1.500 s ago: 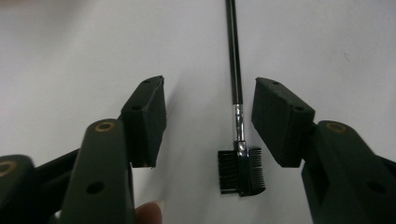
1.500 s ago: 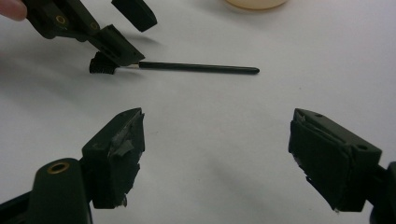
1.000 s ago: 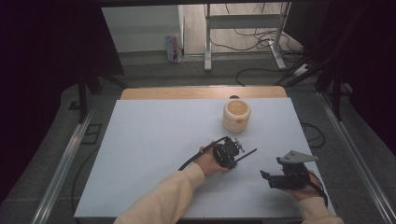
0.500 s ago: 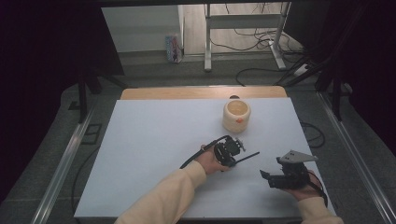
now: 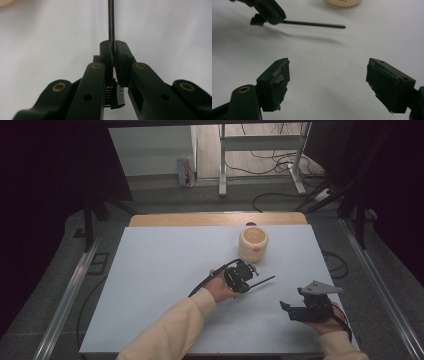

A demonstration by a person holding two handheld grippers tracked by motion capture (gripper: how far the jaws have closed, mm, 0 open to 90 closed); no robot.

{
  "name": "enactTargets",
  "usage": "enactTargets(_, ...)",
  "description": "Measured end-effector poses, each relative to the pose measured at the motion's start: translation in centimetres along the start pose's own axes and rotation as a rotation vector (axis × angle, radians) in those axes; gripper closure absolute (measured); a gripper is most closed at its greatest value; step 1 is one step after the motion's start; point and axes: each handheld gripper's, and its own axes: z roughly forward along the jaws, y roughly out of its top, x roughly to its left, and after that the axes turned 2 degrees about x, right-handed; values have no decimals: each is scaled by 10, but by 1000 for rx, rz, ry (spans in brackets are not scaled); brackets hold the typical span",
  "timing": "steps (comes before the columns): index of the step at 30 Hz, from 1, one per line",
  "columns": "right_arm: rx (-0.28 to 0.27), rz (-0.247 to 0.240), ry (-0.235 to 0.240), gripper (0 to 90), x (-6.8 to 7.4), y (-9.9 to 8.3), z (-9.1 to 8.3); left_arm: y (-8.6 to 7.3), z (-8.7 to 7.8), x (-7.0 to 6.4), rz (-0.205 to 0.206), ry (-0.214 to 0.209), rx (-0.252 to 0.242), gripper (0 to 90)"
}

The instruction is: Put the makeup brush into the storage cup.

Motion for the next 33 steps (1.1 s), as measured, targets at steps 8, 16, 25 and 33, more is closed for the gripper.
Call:
enactTargets(8,-2,-2,-3,193,0,0,0,-11,-23,7,6,5,-13,858)
enactTargets(16,-4,-4,-3,193,1,1,-1,-20,-44,10,34,21,-22,858)
enactTargets(25,-14,-1,-10,190,3,3,-2,-35,-55,12,39,22,-18,858)
enactTargets(33,-15,-4,-6,191,6,6,-1,-53,-61,14,27,20,-27,858)
